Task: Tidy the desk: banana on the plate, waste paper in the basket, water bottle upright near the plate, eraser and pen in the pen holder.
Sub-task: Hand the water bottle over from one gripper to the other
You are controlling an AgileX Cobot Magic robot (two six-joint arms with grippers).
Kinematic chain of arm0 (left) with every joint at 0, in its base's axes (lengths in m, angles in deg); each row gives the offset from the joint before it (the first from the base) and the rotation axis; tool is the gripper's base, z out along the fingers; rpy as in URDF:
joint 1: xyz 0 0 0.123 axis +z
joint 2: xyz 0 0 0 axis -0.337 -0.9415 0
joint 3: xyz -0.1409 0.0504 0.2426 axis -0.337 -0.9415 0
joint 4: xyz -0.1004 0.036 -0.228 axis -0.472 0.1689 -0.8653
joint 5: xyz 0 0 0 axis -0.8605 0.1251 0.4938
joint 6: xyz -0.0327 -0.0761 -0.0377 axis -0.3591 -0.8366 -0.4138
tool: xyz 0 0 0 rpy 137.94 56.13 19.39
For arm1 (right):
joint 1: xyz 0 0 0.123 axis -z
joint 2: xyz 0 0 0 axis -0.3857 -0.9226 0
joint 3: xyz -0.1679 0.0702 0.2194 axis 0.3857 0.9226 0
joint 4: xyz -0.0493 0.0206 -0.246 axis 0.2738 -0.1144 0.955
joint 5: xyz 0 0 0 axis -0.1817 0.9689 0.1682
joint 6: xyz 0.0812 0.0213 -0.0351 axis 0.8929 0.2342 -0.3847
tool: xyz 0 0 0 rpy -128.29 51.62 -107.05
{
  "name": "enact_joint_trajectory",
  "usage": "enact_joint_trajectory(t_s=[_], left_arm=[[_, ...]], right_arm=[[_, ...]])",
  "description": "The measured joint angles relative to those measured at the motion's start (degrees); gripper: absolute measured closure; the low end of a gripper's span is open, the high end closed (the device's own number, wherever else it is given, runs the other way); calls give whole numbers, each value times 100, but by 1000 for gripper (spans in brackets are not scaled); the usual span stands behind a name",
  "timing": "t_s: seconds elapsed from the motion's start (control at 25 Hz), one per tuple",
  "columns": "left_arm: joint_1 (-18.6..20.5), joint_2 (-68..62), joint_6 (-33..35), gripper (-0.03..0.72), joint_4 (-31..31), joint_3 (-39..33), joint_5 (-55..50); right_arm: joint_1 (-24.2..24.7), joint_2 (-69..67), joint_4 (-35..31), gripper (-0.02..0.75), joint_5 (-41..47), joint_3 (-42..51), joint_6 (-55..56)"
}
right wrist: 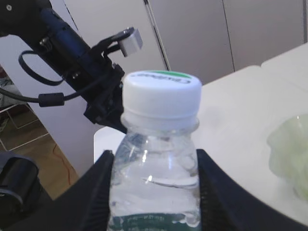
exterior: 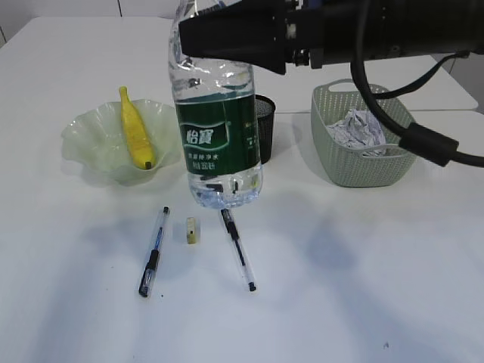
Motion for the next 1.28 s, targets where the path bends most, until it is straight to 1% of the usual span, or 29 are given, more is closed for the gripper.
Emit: enact_joint_trajectory(t_s=[0.16,0.56,0.72,0.84,0.96,1.08,1.28], left_arm=[[0,0,0,383,0,0,128],[0,0,0,383,-8,0,278],[0,0,0,383,-23,0,718],[0,0,0,383,-47,-26,1414],[-10,0,12,383,-106,-292,2466],[-127,0,115,383,-106,-780,3754],[-451,0,167,383,-106,-1737,5790]], right_arm=[[0,0,-274,403,46,0,-301],[0,0,-298,403,54,44,-355],[0,0,-298,403,54,44,-359],[0,0,-298,404,54,44,-359],[0,0,-298,403,44,44,-359],[0,0,-298,404,10,44,-368],[0,0,-298,404,-258,44,-368]])
